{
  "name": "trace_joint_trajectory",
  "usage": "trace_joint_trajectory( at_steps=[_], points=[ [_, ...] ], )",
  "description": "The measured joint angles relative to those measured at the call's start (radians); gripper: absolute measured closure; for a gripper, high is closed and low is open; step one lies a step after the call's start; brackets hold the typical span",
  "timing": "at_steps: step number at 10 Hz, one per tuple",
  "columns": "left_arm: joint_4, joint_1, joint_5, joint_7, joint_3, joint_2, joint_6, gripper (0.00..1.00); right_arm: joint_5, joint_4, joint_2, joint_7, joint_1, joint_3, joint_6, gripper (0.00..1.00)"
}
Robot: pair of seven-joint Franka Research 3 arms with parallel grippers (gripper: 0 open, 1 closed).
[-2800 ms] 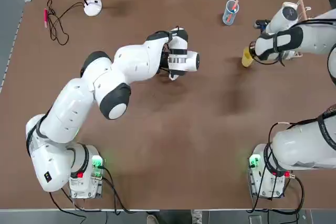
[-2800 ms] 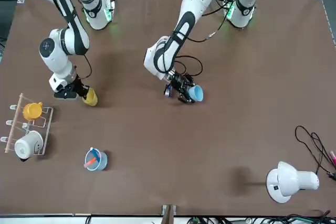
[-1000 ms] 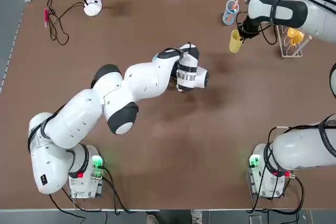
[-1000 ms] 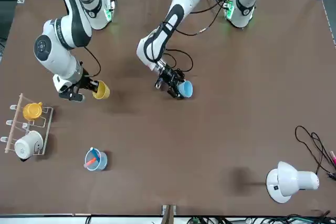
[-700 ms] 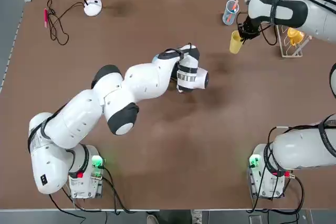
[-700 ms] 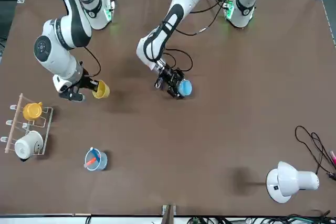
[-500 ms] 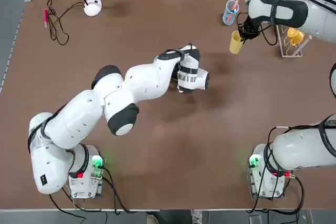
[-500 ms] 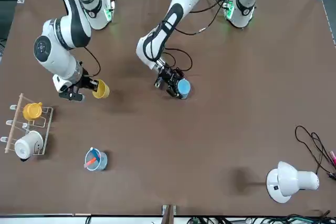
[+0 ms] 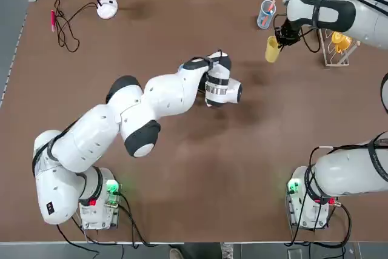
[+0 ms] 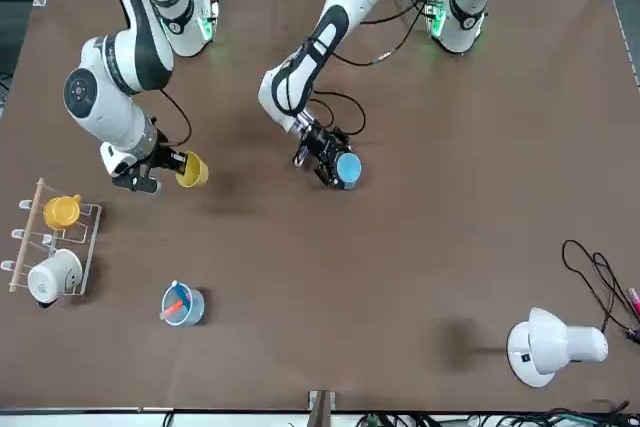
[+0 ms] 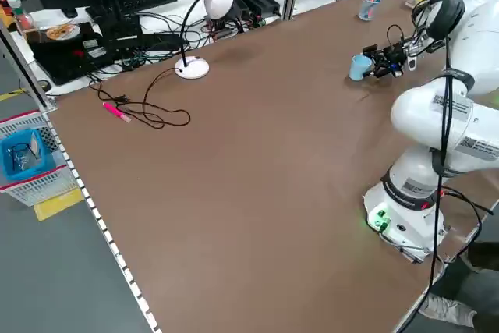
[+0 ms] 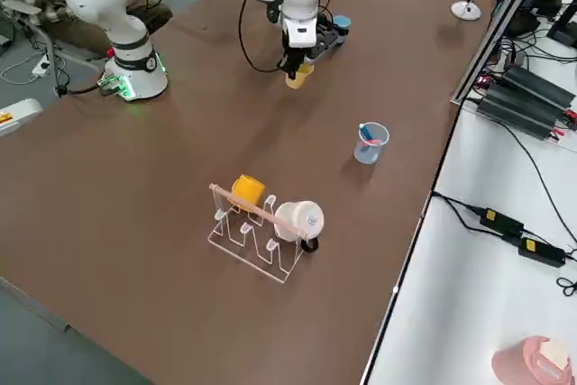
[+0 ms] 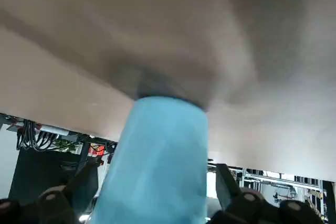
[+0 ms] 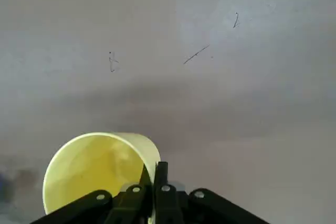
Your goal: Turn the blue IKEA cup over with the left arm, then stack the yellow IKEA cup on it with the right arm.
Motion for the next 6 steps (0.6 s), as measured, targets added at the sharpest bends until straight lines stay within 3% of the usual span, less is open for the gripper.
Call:
trace_joint_trajectory(
  at_steps=[6],
  points=[
    [0.024,-0.009,0.001,0.014,0.008,-0.071,-0.007,0.01,0.042,0.089,-0.001,0.105,0.086,0.006,-0.05,0.96]
  ],
)
